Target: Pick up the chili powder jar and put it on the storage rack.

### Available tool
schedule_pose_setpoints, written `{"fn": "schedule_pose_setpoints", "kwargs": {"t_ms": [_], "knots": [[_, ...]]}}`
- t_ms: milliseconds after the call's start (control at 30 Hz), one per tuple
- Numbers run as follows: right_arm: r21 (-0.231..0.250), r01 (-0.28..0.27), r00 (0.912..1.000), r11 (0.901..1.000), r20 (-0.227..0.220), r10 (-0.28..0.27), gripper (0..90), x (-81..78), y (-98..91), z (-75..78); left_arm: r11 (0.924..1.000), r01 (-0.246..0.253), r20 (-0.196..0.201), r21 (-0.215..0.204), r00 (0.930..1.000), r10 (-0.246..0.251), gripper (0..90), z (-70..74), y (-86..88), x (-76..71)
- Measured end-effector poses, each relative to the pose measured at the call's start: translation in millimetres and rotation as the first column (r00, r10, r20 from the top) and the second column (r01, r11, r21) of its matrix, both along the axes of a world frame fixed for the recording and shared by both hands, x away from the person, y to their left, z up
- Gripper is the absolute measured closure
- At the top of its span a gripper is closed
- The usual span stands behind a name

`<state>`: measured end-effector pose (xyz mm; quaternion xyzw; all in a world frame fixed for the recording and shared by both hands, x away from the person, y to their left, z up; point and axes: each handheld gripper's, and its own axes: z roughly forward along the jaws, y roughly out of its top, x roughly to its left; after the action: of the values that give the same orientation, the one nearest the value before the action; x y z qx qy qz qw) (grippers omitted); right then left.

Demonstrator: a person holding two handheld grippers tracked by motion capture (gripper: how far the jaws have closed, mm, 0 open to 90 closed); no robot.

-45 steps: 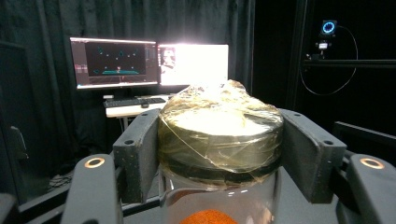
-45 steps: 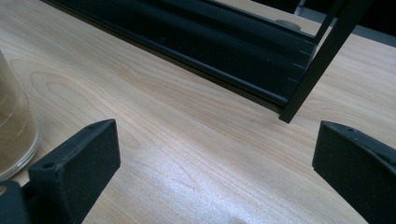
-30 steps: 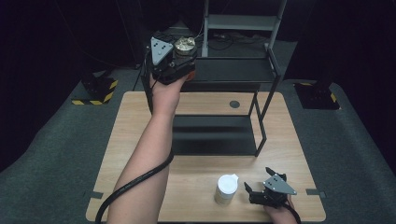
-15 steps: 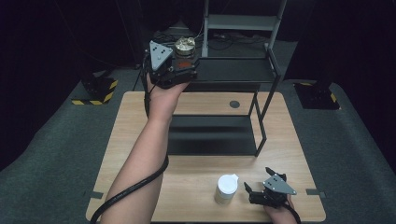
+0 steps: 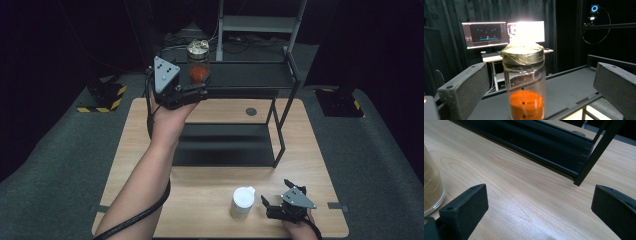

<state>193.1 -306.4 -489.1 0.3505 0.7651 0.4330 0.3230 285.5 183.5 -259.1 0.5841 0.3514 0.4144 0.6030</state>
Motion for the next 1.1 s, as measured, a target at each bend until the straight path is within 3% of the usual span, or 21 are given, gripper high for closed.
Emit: {"fn": "schedule_pose_setpoints", "kwargs": {"t_ms": [367, 700, 1033, 1100], "knots": [[-0.007, -0.002, 1.0, 1.0, -0.001, 0.002, 0.0, 0.2, 0.9, 0.4, 0.9999, 0.009, -0.008, 0.005, 0.9999, -0.009, 0.3, -17.4, 7.7, -31.0], [-0.011, -0.003, 1.0, 0.9999, 0.0, 0.003, 0.0, 0.0, 1.4, 0.5, 0.999, 0.013, -0.002, 0.043, 0.9999, -0.013, 0.4, -36.8, 22.1, -62.2], [-0.019, -0.004, 1.0, 0.9998, -0.002, 0.004, 0.0, 0.6, 2.4, 1.2, 0.999, 0.028, -0.021, 0.034, 0.9994, -0.027, 0.3, -65.4, 34.8, -90.5], [-0.02, -0.004, 1.0, 0.9998, -0.002, 0.004, 0.0, 0.6, 2.7, 1.2, 0.9981, 0.036, -0.021, 0.05, 0.9992, -0.035, 0.4, -74.0, 37.1, -94.3]]}}
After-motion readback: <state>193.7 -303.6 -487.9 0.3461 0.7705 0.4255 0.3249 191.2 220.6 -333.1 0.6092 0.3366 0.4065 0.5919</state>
